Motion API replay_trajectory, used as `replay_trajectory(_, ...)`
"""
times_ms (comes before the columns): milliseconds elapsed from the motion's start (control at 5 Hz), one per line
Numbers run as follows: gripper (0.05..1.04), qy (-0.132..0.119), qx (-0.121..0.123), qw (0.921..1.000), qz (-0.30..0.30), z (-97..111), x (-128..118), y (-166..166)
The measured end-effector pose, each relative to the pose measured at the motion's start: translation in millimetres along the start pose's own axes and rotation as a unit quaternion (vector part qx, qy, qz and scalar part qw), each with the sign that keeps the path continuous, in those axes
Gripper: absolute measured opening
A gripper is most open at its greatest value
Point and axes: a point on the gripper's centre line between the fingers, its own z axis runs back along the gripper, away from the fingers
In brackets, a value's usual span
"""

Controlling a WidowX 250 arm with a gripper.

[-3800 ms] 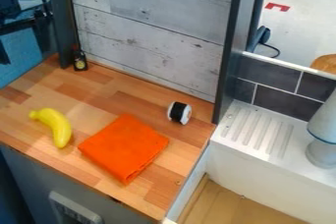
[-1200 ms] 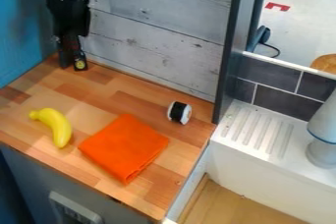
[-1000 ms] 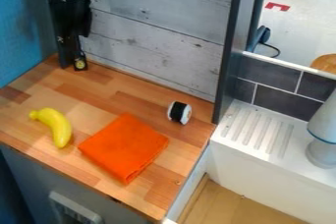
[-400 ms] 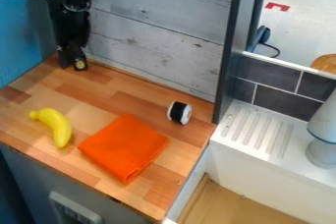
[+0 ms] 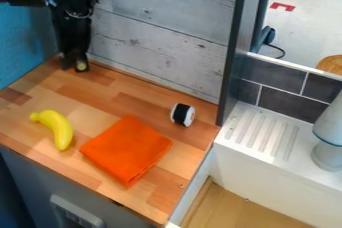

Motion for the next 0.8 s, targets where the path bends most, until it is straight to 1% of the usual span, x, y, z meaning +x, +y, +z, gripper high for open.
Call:
replay_trajectory(200,0.444,0.000,-0.001,1.0000,0.005,-1.2,2.4,0.6)
replay_trajectory(400,0.390,0.008,-0.003,1.0000,0.005,-1.8,1.0,1.2)
replay_trajectory(600,0.390,0.028,-0.005,0.9996,0.005,4.6,2.9,5.8)
replay_trajectory(800,0.390,0.039,-0.039,0.9984,0.010,43.1,13.3,11.5)
